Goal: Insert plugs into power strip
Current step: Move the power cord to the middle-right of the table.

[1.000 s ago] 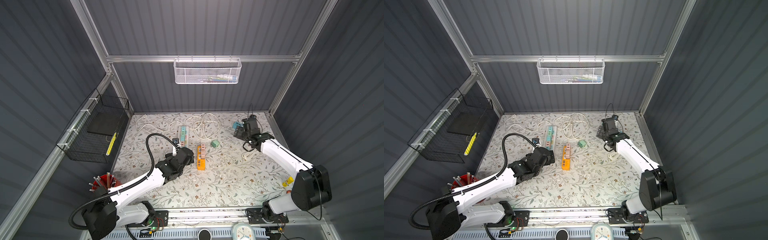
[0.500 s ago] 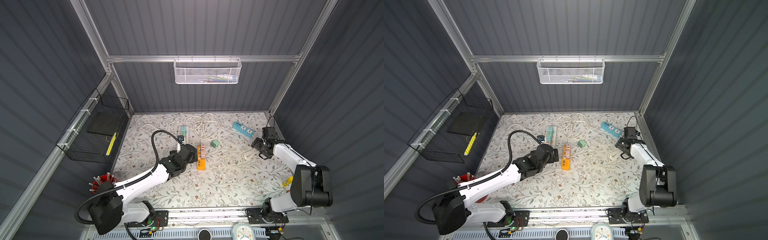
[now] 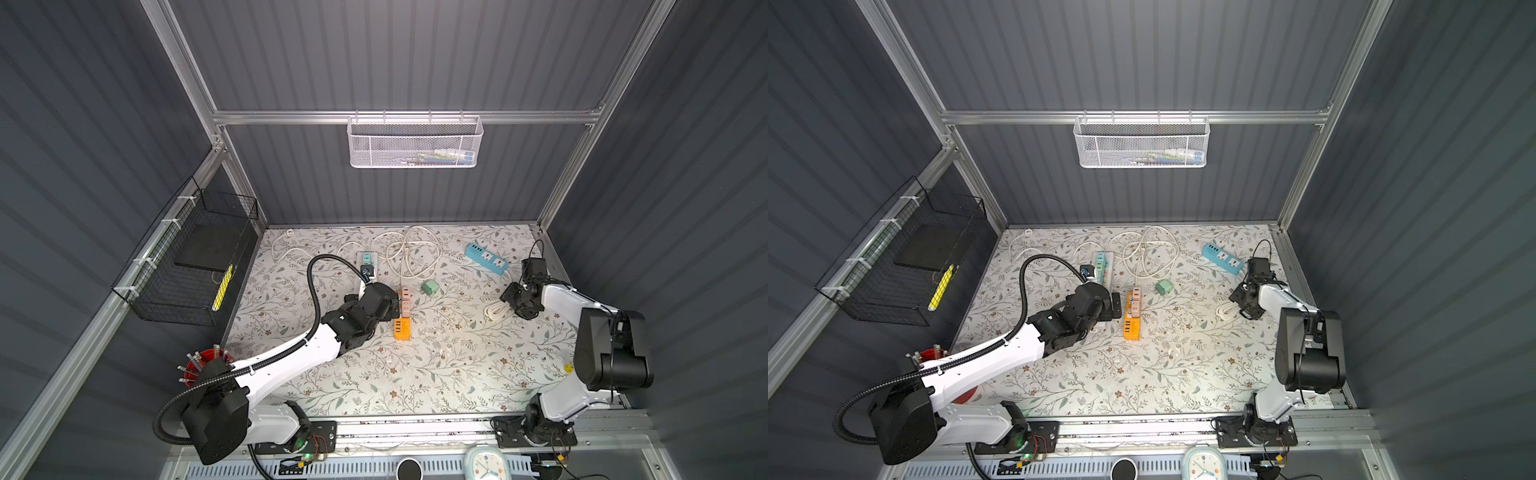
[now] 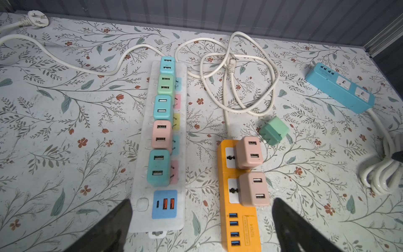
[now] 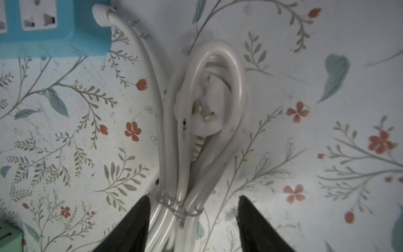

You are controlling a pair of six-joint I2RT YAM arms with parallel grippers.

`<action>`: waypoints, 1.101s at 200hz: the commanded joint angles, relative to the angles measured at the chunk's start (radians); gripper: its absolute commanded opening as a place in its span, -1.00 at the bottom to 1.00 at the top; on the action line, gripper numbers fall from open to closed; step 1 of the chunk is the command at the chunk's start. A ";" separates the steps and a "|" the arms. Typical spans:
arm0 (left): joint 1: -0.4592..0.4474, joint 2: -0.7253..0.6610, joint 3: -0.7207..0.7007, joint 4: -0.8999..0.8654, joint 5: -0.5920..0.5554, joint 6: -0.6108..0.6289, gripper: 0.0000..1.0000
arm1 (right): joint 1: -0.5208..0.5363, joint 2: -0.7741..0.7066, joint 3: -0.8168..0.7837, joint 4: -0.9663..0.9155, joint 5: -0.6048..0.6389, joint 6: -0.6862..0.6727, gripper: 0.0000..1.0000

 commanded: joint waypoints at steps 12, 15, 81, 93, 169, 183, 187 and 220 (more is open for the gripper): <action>0.005 0.003 0.038 0.015 0.009 0.037 1.00 | -0.002 0.000 -0.031 0.013 -0.042 -0.002 -0.05; 0.005 0.003 0.040 0.015 0.008 0.039 1.00 | -0.002 -0.002 -0.035 0.014 -0.044 -0.005 -0.08; 0.005 0.038 0.073 0.040 0.036 0.049 1.00 | 0.064 -0.103 -0.126 -0.028 -0.079 -0.014 -0.57; 0.005 0.044 0.081 0.046 0.056 0.067 1.00 | 0.090 -0.151 -0.160 -0.041 -0.079 0.001 -0.58; 0.005 0.150 0.170 0.078 0.152 0.120 0.99 | 0.447 -0.463 -0.385 -0.095 0.027 0.303 -0.47; 0.005 0.186 0.205 0.060 0.169 0.127 1.00 | 0.493 -0.514 -0.421 -0.086 0.066 0.364 -0.43; 0.006 0.195 0.214 0.056 0.174 0.125 1.00 | 0.503 -0.516 -0.431 -0.085 0.079 0.378 -0.41; 0.006 0.274 0.265 0.076 0.251 0.194 0.97 | 0.549 -0.588 -0.467 -0.038 0.089 0.434 -0.15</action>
